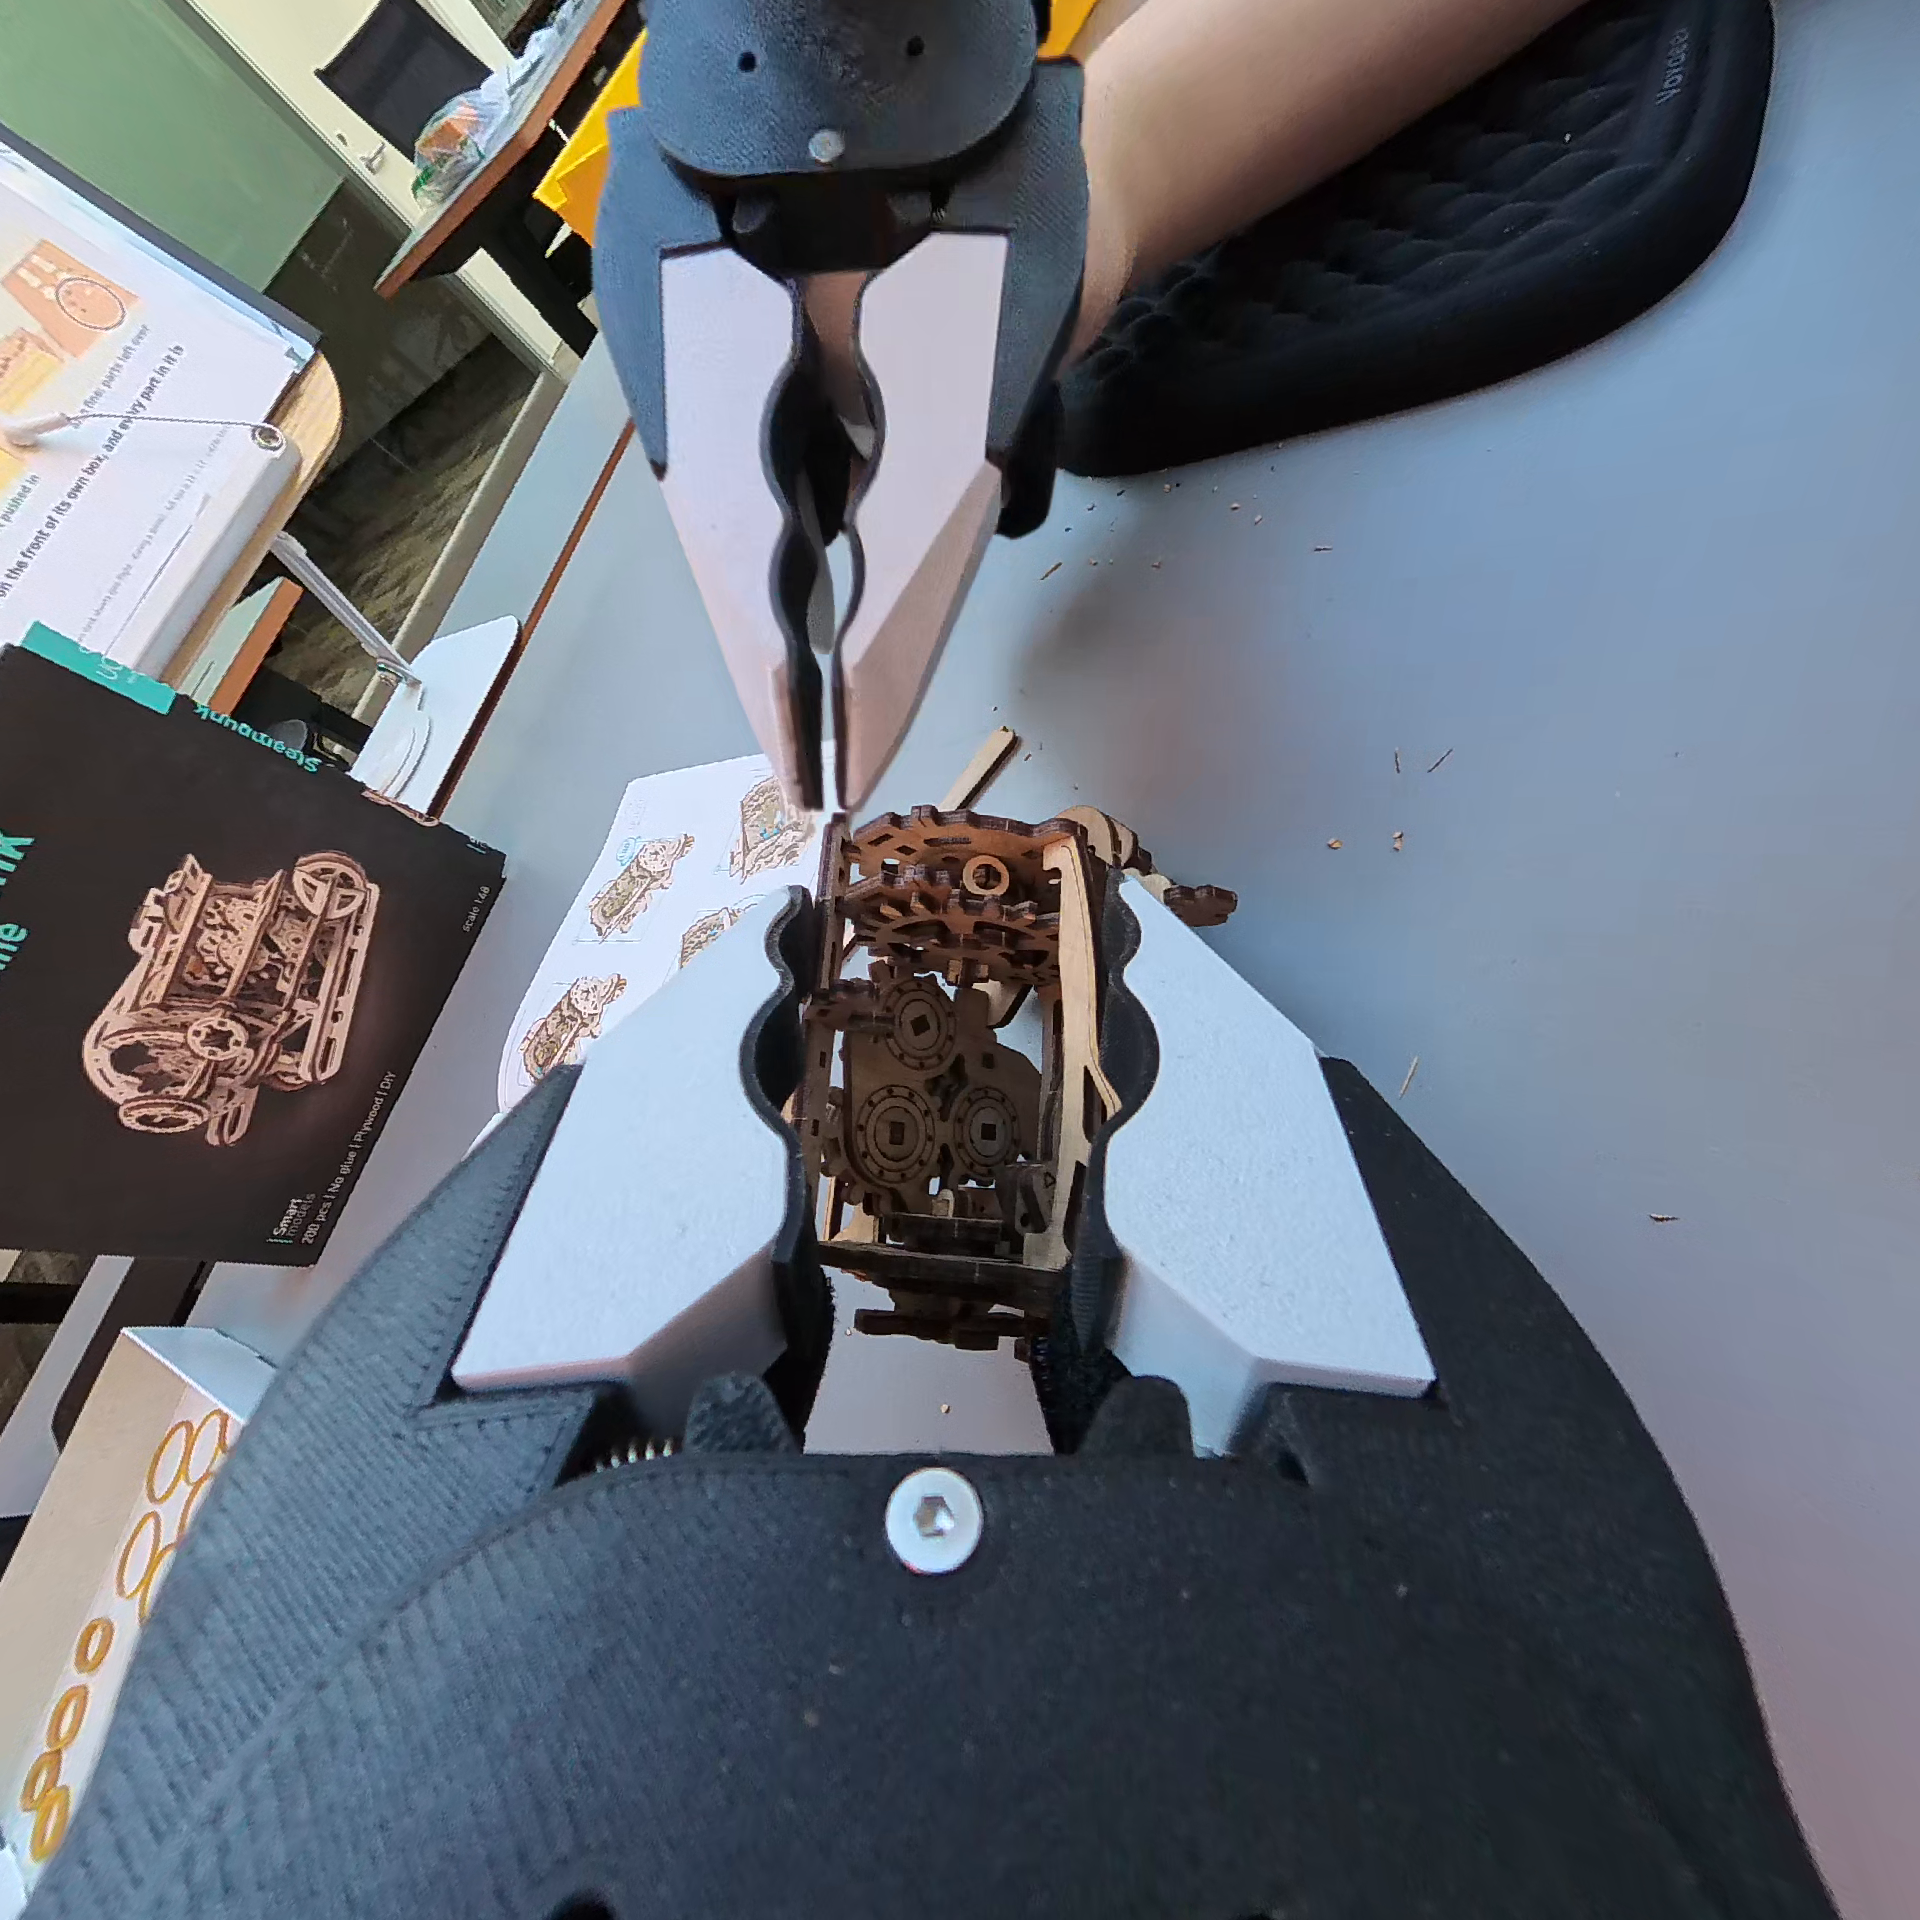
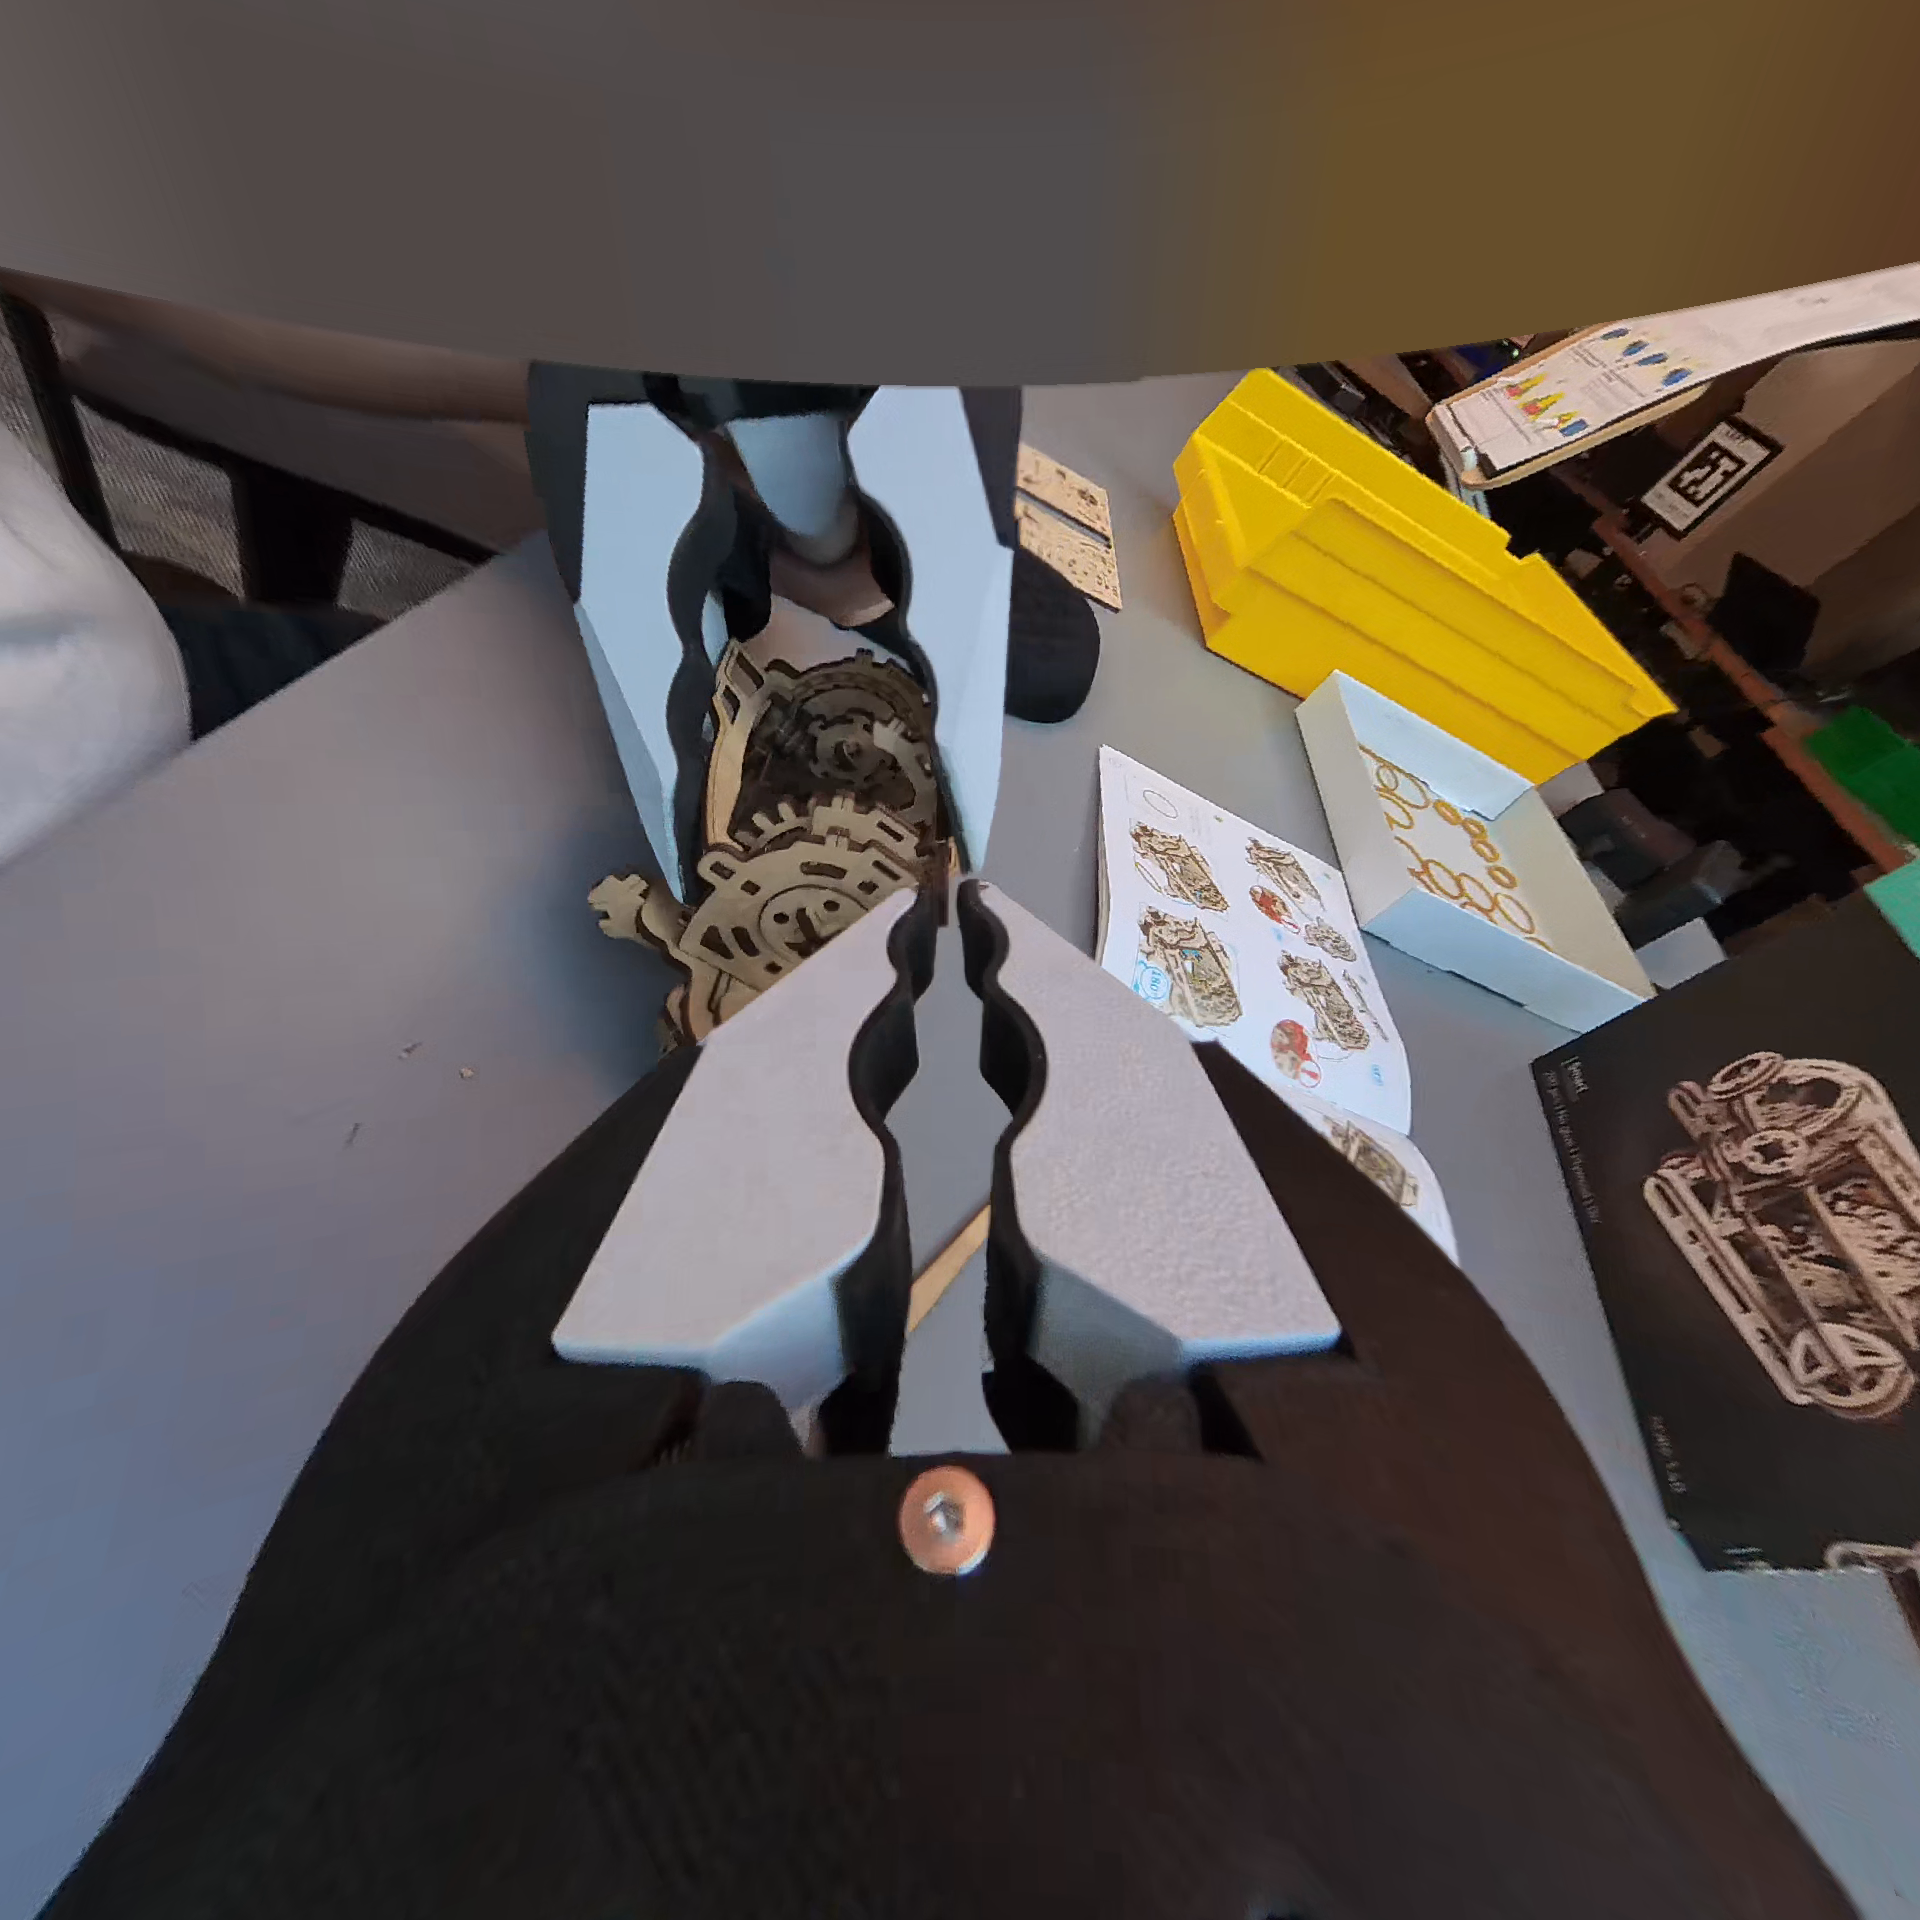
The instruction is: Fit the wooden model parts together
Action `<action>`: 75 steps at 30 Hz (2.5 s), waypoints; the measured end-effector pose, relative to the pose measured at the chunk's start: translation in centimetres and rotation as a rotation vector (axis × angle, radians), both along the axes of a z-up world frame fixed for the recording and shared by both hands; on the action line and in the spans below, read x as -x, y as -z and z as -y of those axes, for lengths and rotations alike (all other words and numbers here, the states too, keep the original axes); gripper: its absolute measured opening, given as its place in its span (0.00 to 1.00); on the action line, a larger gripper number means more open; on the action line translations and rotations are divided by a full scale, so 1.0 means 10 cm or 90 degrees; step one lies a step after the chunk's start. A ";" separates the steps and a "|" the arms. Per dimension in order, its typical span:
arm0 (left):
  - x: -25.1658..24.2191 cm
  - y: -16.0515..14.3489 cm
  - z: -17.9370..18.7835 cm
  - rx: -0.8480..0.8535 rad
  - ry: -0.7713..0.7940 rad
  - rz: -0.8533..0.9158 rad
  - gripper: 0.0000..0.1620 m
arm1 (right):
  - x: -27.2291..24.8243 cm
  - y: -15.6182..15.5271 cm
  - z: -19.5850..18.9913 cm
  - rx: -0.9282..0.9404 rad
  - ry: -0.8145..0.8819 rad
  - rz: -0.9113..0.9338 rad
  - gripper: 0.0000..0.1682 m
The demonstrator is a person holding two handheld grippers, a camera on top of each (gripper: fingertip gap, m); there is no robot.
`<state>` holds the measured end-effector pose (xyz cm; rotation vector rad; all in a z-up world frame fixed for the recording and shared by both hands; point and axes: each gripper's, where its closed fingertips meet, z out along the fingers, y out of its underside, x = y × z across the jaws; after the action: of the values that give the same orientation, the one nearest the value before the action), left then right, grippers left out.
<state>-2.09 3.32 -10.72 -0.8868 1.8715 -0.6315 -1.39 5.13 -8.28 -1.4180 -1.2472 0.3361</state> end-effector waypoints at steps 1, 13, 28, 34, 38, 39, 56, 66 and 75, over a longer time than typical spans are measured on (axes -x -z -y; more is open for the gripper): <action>0.00 0.00 0.00 -0.001 -0.001 0.000 0.33 | -0.01 -0.05 -0.01 0.017 0.002 -0.026 0.02; -0.12 0.02 -0.11 -0.024 -0.081 -0.019 0.33 | 0.00 -0.07 -0.17 0.134 0.075 -0.096 0.08; -0.34 0.03 -0.45 0.007 -0.250 -0.053 0.33 | -0.06 -0.18 -0.27 0.176 0.182 -0.120 0.07; -0.39 0.02 -0.53 0.011 -0.325 -0.046 0.33 | -0.16 -0.13 -0.33 0.194 0.237 -0.108 0.06; -0.39 0.02 -0.53 -0.001 -0.348 -0.036 0.33 | -0.18 -0.11 -0.32 0.204 0.263 -0.092 0.06; -0.39 0.02 -0.53 -0.004 -0.351 -0.033 0.33 | -0.19 -0.09 -0.32 0.211 0.272 -0.089 0.06; -0.36 0.02 -0.49 -0.042 -0.364 -0.015 0.34 | -0.25 0.02 -0.31 0.230 0.296 -0.070 0.07; -0.36 0.01 -0.47 -0.018 -0.357 -0.008 0.35 | -0.25 0.04 -0.32 0.240 0.292 -0.076 0.07; -0.37 -0.03 -0.45 -0.003 -0.351 0.005 0.40 | -0.25 0.05 -0.32 0.240 0.293 -0.077 0.08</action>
<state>1.62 7.78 -10.37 -1.3251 1.5186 -0.2866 1.11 8.33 -8.80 -1.9259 -0.7498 0.3422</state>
